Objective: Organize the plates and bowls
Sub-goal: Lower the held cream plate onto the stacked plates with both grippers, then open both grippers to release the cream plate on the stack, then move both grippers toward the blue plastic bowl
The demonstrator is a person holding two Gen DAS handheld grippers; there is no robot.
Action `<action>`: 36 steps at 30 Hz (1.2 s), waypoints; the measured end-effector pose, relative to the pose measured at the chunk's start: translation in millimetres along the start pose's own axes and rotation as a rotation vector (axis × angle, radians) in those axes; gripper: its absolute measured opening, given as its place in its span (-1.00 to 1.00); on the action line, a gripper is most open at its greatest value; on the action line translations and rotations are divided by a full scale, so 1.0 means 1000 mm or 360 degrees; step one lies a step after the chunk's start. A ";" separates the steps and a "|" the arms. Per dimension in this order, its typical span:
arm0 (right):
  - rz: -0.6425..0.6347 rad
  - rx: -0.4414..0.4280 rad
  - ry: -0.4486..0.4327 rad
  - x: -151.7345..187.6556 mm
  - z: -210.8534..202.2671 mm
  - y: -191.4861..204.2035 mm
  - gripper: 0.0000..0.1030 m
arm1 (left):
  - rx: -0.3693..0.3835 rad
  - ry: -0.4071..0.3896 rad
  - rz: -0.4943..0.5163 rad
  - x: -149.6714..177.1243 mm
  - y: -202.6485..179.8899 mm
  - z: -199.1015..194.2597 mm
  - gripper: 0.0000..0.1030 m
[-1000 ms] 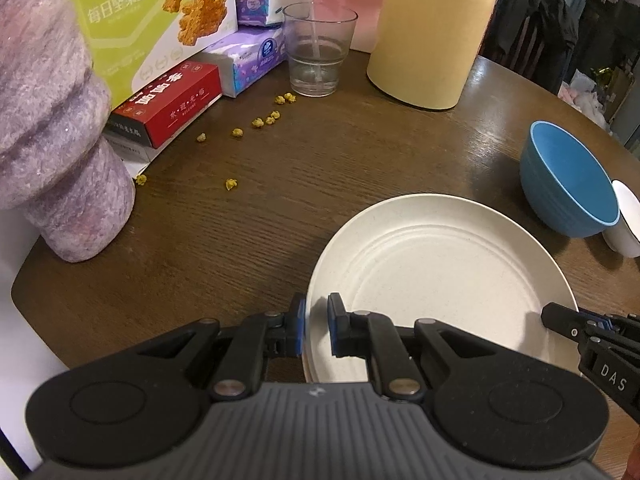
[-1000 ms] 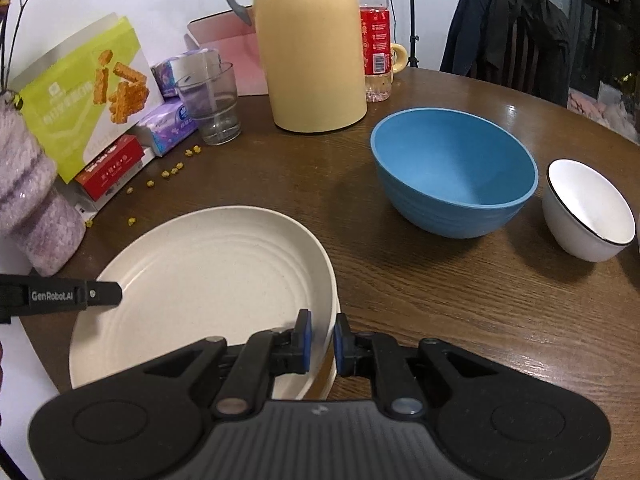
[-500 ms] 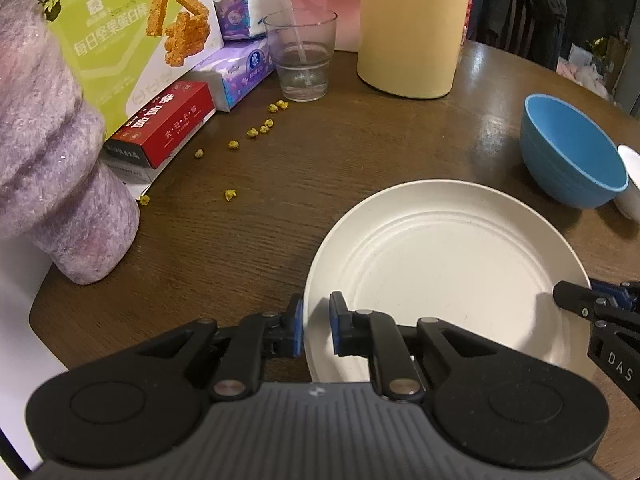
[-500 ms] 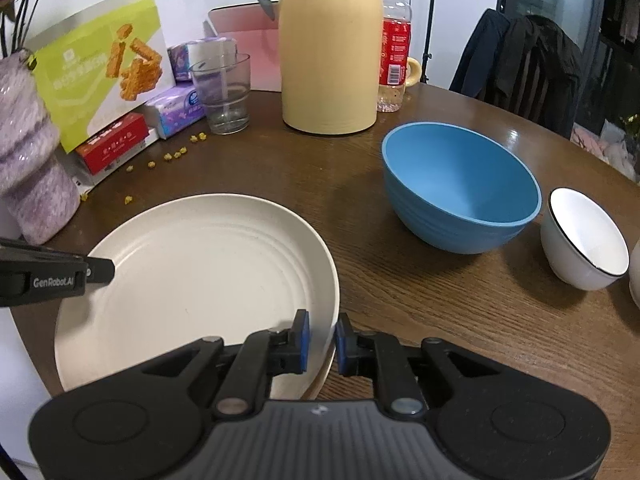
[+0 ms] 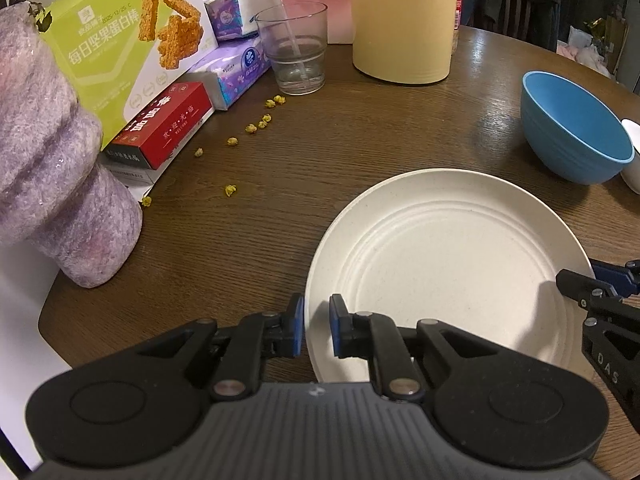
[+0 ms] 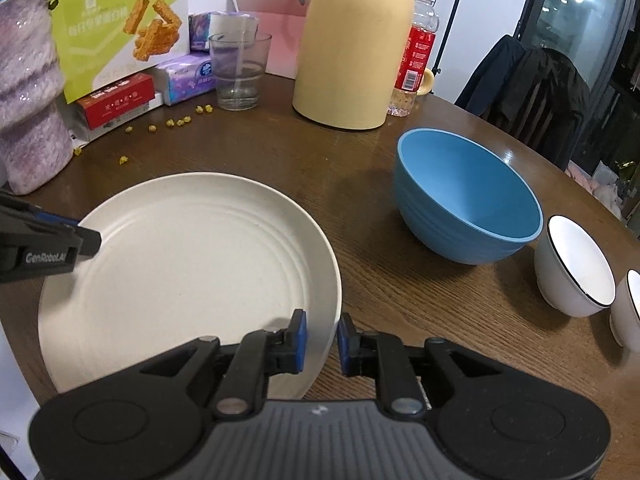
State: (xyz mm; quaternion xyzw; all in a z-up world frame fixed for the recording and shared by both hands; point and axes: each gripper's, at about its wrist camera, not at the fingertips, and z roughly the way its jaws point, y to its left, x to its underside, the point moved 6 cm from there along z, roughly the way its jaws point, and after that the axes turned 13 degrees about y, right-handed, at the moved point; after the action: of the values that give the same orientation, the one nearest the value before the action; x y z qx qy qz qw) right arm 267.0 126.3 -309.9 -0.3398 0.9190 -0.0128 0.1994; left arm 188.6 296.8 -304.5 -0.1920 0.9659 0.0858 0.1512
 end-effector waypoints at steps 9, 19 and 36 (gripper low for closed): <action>0.0033 -0.0032 0.0021 -0.001 0.002 -0.001 -0.65 | 0.0041 -0.0012 -0.0036 -0.001 0.003 -0.007 -0.56; 0.0300 -0.0322 0.0116 0.005 -0.028 -0.025 0.73 | 0.0138 -0.0099 -0.0105 0.005 0.019 -0.050 0.88; 0.0537 -0.0270 0.0171 0.078 -0.115 -0.089 1.00 | 0.0253 -0.0155 -0.0073 0.033 -0.026 -0.138 1.00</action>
State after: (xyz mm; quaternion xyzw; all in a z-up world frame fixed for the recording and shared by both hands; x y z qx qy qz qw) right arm 224.8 -4.1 -218.3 -0.1955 0.9700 0.0803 0.1199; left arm 134.1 231.3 -188.6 -0.1971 0.9564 0.0146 0.2148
